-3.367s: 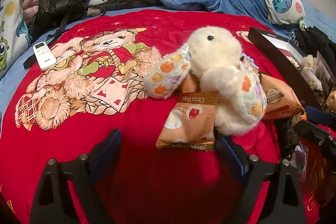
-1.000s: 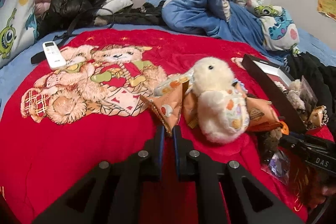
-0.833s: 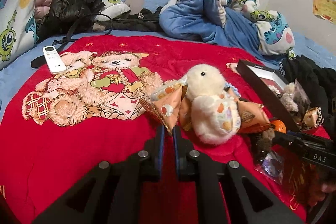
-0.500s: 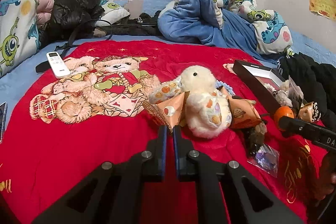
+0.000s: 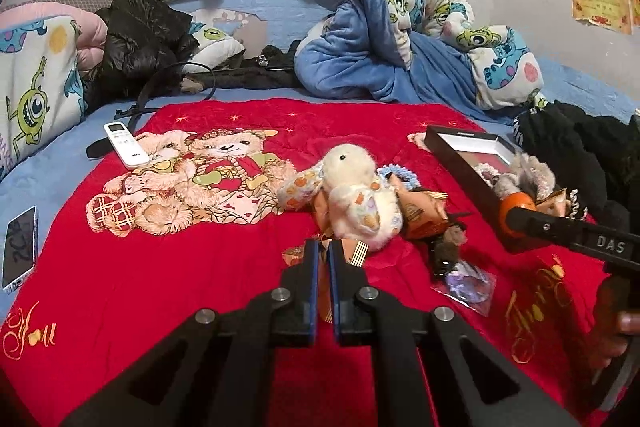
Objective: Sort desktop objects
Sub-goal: 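Grasp the mandarin orange with the right gripper while the left lifts the packet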
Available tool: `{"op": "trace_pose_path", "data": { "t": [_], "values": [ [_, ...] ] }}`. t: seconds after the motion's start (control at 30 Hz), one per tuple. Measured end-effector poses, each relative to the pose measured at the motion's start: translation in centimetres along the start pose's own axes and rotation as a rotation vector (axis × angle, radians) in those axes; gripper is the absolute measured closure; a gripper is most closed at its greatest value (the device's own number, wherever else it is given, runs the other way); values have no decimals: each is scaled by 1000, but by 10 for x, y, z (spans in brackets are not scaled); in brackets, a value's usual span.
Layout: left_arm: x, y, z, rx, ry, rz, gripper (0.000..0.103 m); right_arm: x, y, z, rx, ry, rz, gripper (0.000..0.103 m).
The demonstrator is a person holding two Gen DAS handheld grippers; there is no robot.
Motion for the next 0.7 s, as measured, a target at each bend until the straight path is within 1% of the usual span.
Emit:
{"op": "trace_pose_path", "data": {
  "t": [0.1,0.23,0.47,0.63,0.7],
  "values": [
    [5,8,-1,7,-13,0,98,-1,3,1,1,-13,-12,68],
    [15,25,-4,27,-10,41,98,-1,9,0,11,-10,-9,68],
    [42,43,-7,66,-23,81,98,3,22,0,31,-8,-6,68],
    [68,43,-6,51,-62,110,98,14,34,2,38,-12,17,68],
    [80,39,-4,27,-98,108,98,20,39,3,43,-17,26,68]
  ]
}}
Point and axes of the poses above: each gripper's, at about its wrist camera, not at the fingertips, and y roughly against the way its jaws point, x to its right, z to its underside, the point moved 5 cm from there along -y, roughly the way its jaws point, and after that the axes turned 7 degrees about -x, right-handed, at the moved point
